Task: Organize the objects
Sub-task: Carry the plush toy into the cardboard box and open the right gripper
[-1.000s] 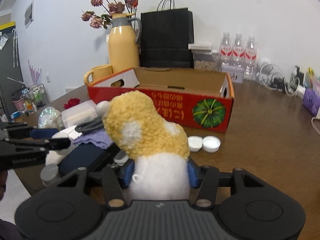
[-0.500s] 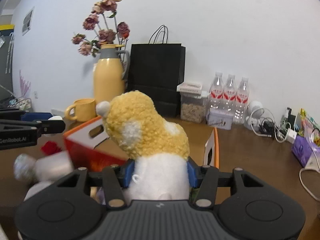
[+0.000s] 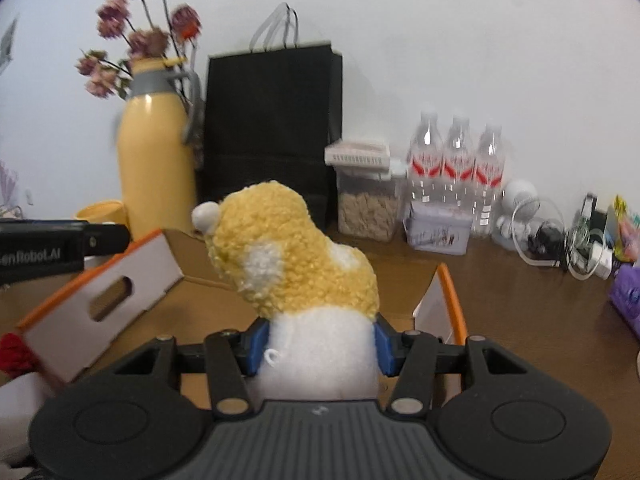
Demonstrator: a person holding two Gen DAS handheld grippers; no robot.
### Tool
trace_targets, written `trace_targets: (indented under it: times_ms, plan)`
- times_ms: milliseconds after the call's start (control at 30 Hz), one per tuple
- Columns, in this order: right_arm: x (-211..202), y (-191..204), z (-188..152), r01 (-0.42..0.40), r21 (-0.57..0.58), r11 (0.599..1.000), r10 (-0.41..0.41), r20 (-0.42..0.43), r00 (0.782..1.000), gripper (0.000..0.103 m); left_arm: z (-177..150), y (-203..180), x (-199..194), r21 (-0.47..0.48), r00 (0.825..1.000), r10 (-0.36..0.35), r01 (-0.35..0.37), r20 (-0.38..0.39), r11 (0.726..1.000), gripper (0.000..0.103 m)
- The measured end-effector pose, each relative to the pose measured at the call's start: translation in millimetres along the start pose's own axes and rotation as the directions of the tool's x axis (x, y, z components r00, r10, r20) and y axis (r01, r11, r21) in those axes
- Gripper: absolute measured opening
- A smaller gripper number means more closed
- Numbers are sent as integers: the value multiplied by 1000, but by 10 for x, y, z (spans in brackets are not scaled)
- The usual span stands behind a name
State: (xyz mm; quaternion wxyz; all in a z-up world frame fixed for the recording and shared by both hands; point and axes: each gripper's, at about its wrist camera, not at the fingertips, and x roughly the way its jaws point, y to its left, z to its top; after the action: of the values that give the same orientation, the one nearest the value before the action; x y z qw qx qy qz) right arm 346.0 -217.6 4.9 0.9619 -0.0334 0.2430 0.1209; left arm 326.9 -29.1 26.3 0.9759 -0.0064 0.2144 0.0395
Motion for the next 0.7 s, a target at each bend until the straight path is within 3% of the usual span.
trace_targets:
  times_ms: [233,300,400,433,467,600,700]
  plan:
    - [258,-53,-141,-13,3,1000,13,-44,999,54,-107,14,236,2,999,-5,5,-35,1000,43]
    - [242,-52,-140,-11,4,1000,11,-36,999,57,-128,10,216,4,1000,0,1,-22,1000,68]
    - [162,-13,-129,-4,-5,1000,4,-9,1000,78,-146,-8,138,3,999,26,-27,25,1000,100]
    - [135,2,-131,2,-10,1000,-2,4,1000,90,-139,-12,114,1,998,36,-36,43,999,103]
    - [111,10,-125,5,-14,1000,-4,15,1000,93,-132,-11,85,-4,998,38,-37,59,999,103]
    - [44,20,-119,11,-14,1000,-11,43,999,102,-111,19,24,-28,997,25,-23,66,999,103]
    - [-4,31,-109,9,-15,1000,-8,59,998,103,-72,8,-42,-26,996,21,-19,86,999,103]
